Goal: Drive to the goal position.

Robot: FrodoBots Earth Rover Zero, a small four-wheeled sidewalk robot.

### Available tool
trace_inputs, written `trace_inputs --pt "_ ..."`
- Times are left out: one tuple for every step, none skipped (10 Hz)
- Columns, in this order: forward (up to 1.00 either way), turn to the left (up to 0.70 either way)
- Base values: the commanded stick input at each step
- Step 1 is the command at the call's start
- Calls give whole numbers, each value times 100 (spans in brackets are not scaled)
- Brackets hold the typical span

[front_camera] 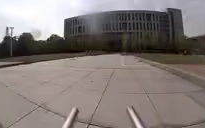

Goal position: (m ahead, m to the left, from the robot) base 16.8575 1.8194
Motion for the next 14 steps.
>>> trace_inputs --pt "100 2" --pt "100 2" --pt "100 2" --pt "100 2" --pt "100 2" --pt "100 2" --pt "100 2" --pt "100 2" --pt "100 2" --pt "100 2" --pt "100 2" --pt "100 2" --pt "100 2" --pt "100 2"
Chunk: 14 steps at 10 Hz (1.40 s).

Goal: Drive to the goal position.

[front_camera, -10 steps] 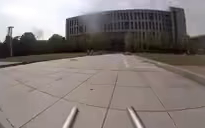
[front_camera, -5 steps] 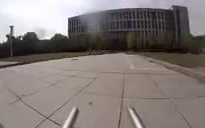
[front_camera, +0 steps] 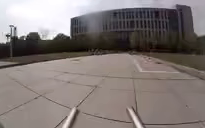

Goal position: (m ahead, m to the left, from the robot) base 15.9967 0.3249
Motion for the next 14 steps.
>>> trace_inputs --pt "100 2" --pt "100 2" --pt "100 2" --pt "100 2" --pt "100 2" --pt "100 2" --pt "100 2" --pt "100 2" --pt "100 2" --pt "100 2" --pt "100 2" --pt "100 2" --pt "100 2" --pt "100 2"
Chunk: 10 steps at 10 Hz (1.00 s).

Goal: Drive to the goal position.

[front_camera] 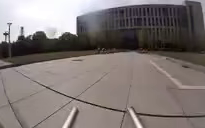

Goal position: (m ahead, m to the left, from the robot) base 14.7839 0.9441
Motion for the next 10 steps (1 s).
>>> trace_inputs --pt "100 -7" --pt "100 -23" --pt "100 -35" --pt "100 -38" --pt "100 -38" --pt "100 -38" --pt "100 -38" --pt "100 -38" --pt "100 -38" --pt "100 -38"
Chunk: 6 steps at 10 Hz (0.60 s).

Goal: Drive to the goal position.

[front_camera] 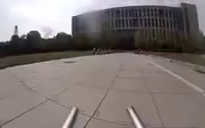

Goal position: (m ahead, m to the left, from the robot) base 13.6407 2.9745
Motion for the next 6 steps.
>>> trace_inputs --pt "100 -38" --pt "100 -38" --pt "100 -38" --pt "100 -38" --pt "100 -38" --pt "100 -38"
